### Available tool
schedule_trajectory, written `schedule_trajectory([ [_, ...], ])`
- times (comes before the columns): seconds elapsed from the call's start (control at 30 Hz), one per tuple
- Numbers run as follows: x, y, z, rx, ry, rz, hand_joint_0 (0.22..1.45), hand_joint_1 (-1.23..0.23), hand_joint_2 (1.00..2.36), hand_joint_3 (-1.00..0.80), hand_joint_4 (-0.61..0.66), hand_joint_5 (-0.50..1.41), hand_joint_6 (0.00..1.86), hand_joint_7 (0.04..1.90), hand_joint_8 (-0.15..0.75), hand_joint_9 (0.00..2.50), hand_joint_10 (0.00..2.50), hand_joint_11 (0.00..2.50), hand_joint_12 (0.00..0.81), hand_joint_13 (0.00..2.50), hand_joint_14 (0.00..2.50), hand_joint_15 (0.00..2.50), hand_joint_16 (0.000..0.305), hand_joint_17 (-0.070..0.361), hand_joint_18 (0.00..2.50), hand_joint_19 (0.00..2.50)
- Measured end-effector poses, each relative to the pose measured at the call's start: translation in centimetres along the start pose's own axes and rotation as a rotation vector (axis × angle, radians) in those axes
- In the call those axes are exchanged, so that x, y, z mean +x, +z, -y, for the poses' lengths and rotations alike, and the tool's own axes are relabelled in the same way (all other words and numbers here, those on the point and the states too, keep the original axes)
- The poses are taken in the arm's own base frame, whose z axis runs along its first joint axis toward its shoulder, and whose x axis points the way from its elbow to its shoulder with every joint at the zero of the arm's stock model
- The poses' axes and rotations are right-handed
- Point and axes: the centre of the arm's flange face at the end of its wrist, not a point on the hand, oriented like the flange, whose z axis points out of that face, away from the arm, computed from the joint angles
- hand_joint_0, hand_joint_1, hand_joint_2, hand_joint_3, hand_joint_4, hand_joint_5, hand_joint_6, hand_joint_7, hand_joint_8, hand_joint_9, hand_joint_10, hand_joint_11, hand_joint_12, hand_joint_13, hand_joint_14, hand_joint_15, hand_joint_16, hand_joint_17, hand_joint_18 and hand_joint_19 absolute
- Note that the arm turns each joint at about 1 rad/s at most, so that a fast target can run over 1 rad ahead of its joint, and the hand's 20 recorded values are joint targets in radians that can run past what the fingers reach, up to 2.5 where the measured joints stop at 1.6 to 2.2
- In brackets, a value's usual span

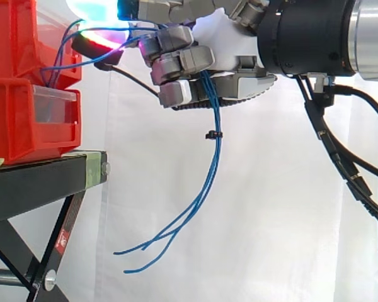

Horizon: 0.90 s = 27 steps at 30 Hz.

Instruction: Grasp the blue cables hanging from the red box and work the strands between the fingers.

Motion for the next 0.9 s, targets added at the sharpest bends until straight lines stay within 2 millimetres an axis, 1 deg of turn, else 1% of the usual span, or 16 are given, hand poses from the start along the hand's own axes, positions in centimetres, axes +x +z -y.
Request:
schedule_trajectory([
  [0.03,0.0,0.0,0.0,0.0,0.0,0.0,0.88,-0.42,1.01,-0.31,0.22,0.25,1.25,1.25,0.376,0.67,2.5,2.46,0.418,1.0,2.5,1.32,0.045,0.102,1.37,1.28],
  [0.13,0.01,0.0,0.01,0.0,0.0,0.0,0.88,-0.43,1.01,-0.29,0.23,0.32,1.13,1.27,0.376,0.67,2.5,2.46,0.418,1.0,2.5,1.32,0.045,0.102,1.37,1.28],
  [0.3,0.02,0.0,0.02,0.0,-0.001,-0.001,0.88,-0.46,1.01,-0.29,0.27,0.47,0.93,1.36,0.376,0.67,2.5,2.46,0.418,1.0,2.5,1.32,0.045,0.102,1.37,1.28],
  [0.4,0.01,0.0,0.02,0.0,-0.002,-0.001,0.88,-0.47,1.01,-0.32,0.29,0.51,0.93,1.35,0.376,0.67,2.5,2.46,0.418,1.0,2.5,1.32,0.045,0.102,1.37,1.28],
  [0.47,0.01,0.0,0.02,0.0,-0.002,0.0,0.87,-0.48,1.01,-0.38,0.29,0.54,0.94,1.35,0.376,0.67,2.5,2.46,0.418,1.0,2.5,1.32,0.045,0.102,1.37,1.28],
  [0.53,0.0,0.0,0.02,0.001,-0.002,0.0,0.85,-0.49,1.02,-0.47,0.29,0.57,0.94,1.33,0.376,0.67,2.5,2.46,0.418,1.0,2.5,1.32,0.045,0.102,1.37,1.28],
  [0.57,0.0,-0.01,0.02,0.001,-0.002,0.0,0.86,-0.48,1.02,-0.61,0.27,0.59,0.93,1.33,0.376,0.67,2.5,2.46,0.418,1.0,2.5,1.32,0.045,0.102,1.37,1.28],
  [0.6,0.0,-0.01,0.03,0.001,-0.003,0.0,0.86,-0.48,1.01,-0.71,0.26,0.62,0.91,1.32,0.376,0.67,2.5,2.46,0.418,1.0,2.5,1.32,0.045,0.102,1.37,1.28],
  [0.67,-0.01,0.0,0.03,0.001,-0.003,0.0,0.87,-0.47,1.01,-0.8,0.25,0.67,0.82,1.36,0.376,0.67,2.5,2.46,0.418,1.0,2.5,1.32,0.045,0.102,1.37,1.28],
  [0.7,-0.01,-0.01,0.02,0.001,-0.003,0.0,0.87,-0.46,1.01,-0.84,0.25,0.71,0.74,1.41,0.376,0.67,2.5,2.46,0.418,1.0,2.5,1.32,0.045,0.102,1.37,1.28],
  [0.9,-0.01,0.01,0.01,0.0,-0.002,0.0,0.87,-0.45,1.0,-0.98,0.24,0.76,0.62,1.45,0.376,0.67,2.5,2.46,0.418,1.0,2.5,1.32,0.045,0.102,1.37,1.28],
])
